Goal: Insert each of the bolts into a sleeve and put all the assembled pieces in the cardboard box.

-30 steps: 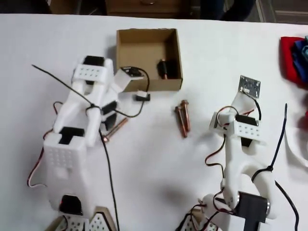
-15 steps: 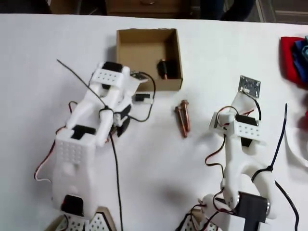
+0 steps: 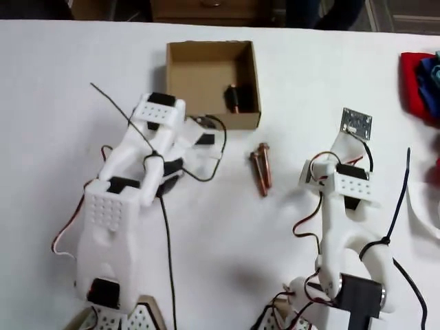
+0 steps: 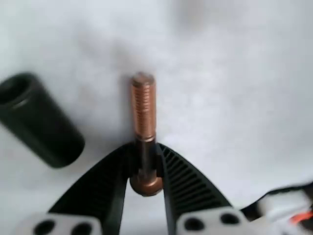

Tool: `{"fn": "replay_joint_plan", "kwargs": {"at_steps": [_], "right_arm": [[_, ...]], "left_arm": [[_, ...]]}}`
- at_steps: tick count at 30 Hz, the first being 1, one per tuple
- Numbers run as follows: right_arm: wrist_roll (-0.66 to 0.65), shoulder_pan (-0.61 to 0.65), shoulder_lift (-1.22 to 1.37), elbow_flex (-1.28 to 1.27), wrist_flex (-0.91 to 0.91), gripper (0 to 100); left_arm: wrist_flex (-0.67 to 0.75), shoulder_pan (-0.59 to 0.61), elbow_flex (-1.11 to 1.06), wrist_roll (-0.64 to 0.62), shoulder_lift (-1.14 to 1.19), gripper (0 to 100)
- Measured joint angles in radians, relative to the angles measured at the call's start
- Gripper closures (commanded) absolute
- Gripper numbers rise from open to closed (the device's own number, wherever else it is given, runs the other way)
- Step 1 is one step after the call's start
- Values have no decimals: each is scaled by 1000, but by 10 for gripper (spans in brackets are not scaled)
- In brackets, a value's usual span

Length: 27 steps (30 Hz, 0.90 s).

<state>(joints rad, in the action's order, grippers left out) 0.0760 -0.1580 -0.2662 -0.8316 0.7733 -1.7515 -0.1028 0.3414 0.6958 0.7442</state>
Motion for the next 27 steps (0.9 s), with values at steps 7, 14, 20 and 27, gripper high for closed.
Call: {"fn": "replay_joint_plan", "kwargs": {"at_steps": [7, 14, 20, 27], "right_arm": [[0, 0, 0, 0, 0, 978], [0, 0, 0, 0, 0, 978], [0, 0, 0, 0, 0, 978], [0, 0, 0, 0, 0, 978]], "left_arm": [[-9, 0, 0, 334, 0, 973], [-9, 0, 2, 417, 0, 852], [-9, -2, 0, 365, -9, 820], [-12, -14, -5, 341, -144, 820]]}}
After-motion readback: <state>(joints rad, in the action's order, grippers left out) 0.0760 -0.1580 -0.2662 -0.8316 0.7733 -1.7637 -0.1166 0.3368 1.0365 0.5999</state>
